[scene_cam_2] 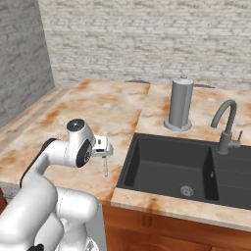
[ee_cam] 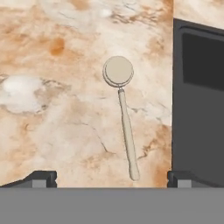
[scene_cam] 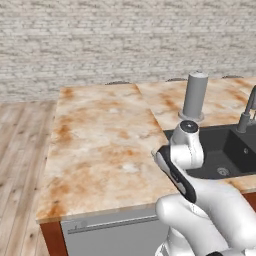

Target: Grab the spray bottle from the cabinet, then place it next to the cutting board for sanitizing. Then grab the dish brush from the countertop next to the sink and place it next to the cutting board.

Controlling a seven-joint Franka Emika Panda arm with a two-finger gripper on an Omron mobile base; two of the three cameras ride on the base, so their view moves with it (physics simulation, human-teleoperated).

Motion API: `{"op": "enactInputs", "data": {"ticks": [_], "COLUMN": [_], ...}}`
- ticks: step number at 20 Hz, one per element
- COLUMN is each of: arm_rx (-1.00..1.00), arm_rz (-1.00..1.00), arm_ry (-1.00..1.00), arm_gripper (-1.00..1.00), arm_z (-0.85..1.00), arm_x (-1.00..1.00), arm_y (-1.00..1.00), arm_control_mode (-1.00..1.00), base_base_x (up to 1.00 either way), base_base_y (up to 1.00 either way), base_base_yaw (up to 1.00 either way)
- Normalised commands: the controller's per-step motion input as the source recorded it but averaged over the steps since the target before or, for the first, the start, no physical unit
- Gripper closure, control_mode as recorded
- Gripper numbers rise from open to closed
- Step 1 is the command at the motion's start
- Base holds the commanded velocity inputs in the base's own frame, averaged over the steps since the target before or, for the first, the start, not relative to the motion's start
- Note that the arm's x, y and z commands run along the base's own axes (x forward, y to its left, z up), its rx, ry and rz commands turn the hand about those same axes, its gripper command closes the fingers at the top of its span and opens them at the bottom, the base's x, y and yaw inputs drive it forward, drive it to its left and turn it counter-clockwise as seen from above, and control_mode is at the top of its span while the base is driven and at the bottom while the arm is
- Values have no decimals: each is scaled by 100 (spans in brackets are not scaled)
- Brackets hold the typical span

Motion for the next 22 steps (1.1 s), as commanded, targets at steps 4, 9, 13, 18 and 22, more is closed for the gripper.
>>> {"op": "enactInputs", "data": {"ticks": [4,9,13,18,22], "arm_rx": [0,0,0,0,0], "arm_rz": [4,4,0,0,0], "arm_ry": [0,3,2,0,0], "arm_gripper": [-100,-100,-100,-100,-100], "arm_z": [-44,-42,-44,-37,-35], "arm_x": [42,22,34,40,33], "arm_y": [-13,-2,0,0,0], "arm_control_mode": [-100,-100,-100,-100,-100], "base_base_x": [0,0,0,0,0], "base_base_y": [0,0,0,0,0], "base_base_yaw": [0,0,0,0,0]}}
